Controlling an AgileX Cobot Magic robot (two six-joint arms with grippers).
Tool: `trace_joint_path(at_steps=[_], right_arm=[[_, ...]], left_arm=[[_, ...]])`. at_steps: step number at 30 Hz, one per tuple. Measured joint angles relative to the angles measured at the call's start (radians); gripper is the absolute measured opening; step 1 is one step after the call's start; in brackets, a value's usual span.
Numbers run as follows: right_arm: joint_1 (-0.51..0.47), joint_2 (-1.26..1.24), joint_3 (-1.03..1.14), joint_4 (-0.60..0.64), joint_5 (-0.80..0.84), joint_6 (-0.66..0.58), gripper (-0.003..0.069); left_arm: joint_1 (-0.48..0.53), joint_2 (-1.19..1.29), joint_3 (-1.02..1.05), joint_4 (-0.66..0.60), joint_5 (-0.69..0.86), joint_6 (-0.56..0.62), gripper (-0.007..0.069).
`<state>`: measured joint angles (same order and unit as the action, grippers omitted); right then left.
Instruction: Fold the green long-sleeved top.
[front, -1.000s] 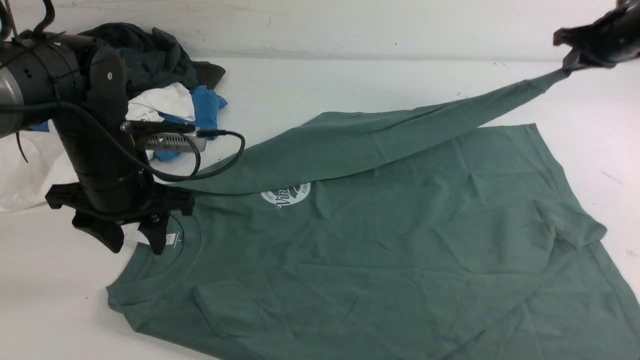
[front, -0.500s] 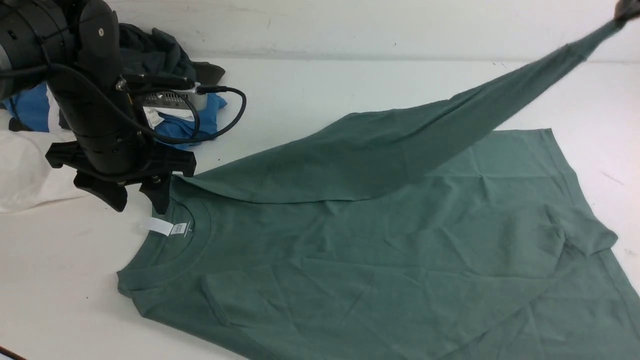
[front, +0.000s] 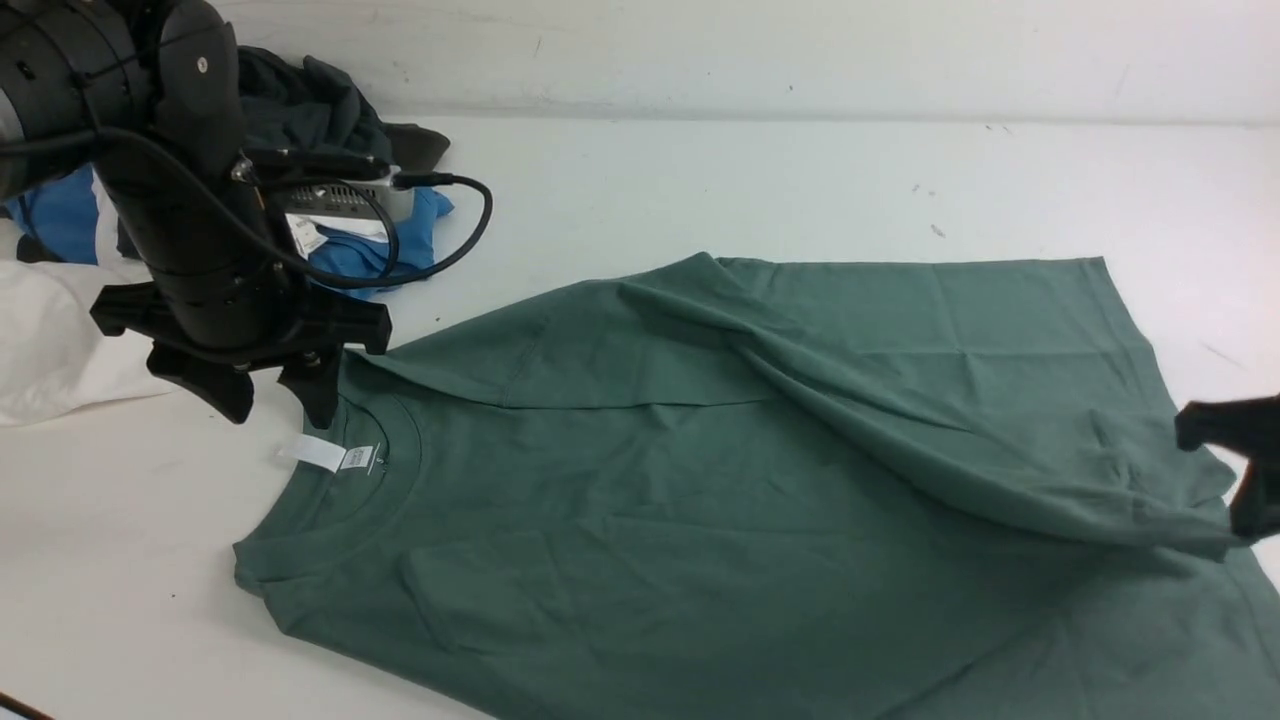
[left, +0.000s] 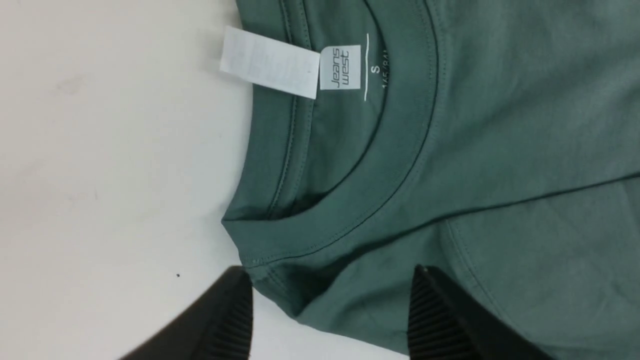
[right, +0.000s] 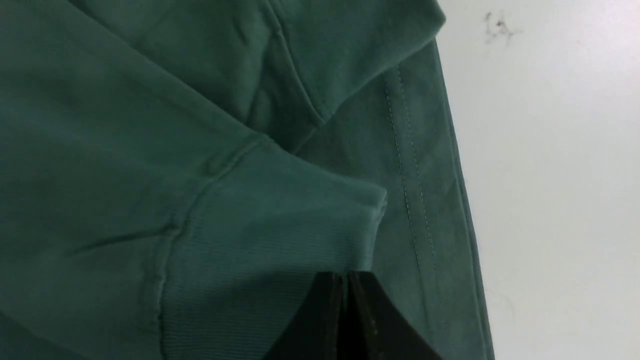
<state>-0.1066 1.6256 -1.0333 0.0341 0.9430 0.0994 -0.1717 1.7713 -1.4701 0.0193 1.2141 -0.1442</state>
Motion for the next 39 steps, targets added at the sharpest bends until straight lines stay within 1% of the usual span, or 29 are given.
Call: trace_joint_path(at_steps=[3, 6, 7, 8, 9, 11, 13, 15, 19, 21, 27, 30, 31, 33, 34, 35, 39], right_arm=[[0.000, 0.043, 0.017, -0.004, -0.054, 0.002, 0.0041], [0.000, 0.067, 0.017, -0.001, -0.052, 0.002, 0.0134], [0.000, 0.067, 0.017, -0.001, -0.050, 0.002, 0.0142], [0.000, 0.068, 0.017, -0.001, -0.025, 0.002, 0.0216], [0.000, 0.068, 0.017, -0.001, -0.021, 0.002, 0.0225], [0.000, 0.066, -0.003, -0.005, 0.039, 0.002, 0.0311], [0.000, 0.053, -0.048, -0.012, 0.126, -0.001, 0.0370], [0.000, 0.034, -0.086, -0.017, 0.205, -0.008, 0.0394], [0.000, -0.032, -0.119, -0.022, 0.251, -0.022, 0.0405], [0.000, -0.092, -0.105, -0.018, 0.266, -0.022, 0.0406], [-0.001, -0.290, 0.050, 0.060, 0.276, -0.028, 0.0407], [-0.001, -0.396, 0.149, 0.097, 0.285, -0.037, 0.0407], [-0.001, -0.401, 0.161, 0.100, 0.285, -0.040, 0.0407], [-0.001, -0.464, 0.224, 0.126, 0.284, -0.048, 0.0407], [-0.001, -0.464, 0.224, 0.126, 0.284, -0.048, 0.0407], [-0.001, -0.483, 0.245, 0.134, 0.280, -0.050, 0.0407], [-0.001, -0.491, 0.254, 0.138, 0.267, -0.050, 0.0407]], left_arm=[[0.000, 0.000, 0.000, 0.000, 0.000, 0.000, 0.0396], [0.000, 0.001, 0.000, 0.000, 0.000, 0.000, 0.0396], [0.000, 0.001, 0.000, 0.000, 0.000, 0.000, 0.0396], [0.000, 0.001, 0.000, 0.000, 0.000, 0.006, 0.0396], [0.000, 0.001, 0.000, 0.001, 0.000, 0.011, 0.0396], [0.000, 0.001, -0.016, 0.001, 0.005, 0.051, 0.0396], [0.000, 0.002, -0.036, 0.001, 0.009, 0.081, 0.0396], [0.000, -0.006, -0.046, 0.001, 0.008, 0.086, 0.0396], [0.000, -0.038, -0.036, -0.010, 0.010, 0.088, 0.0395], [0.000, -0.091, 0.018, -0.034, 0.010, 0.087, 0.0390], [-0.003, -0.197, 0.270, -0.101, 0.010, 0.060, 0.0374], [-0.023, -0.214, 0.413, -0.117, 0.001, 0.015, 0.0374], [-0.023, -0.214, 0.421, -0.117, -0.002, 0.011, 0.0374], [-0.055, -0.214, 0.504, -0.137, -0.071, -0.047, 0.0374], [-0.058, -0.214, 0.509, -0.139, -0.078, -0.047, 0.0374], [-0.085, -0.214, 0.542, -0.147, -0.141, -0.071, 0.0374], [-0.127, -0.211, 0.561, -0.156, -0.240, -0.120, 0.0374]])
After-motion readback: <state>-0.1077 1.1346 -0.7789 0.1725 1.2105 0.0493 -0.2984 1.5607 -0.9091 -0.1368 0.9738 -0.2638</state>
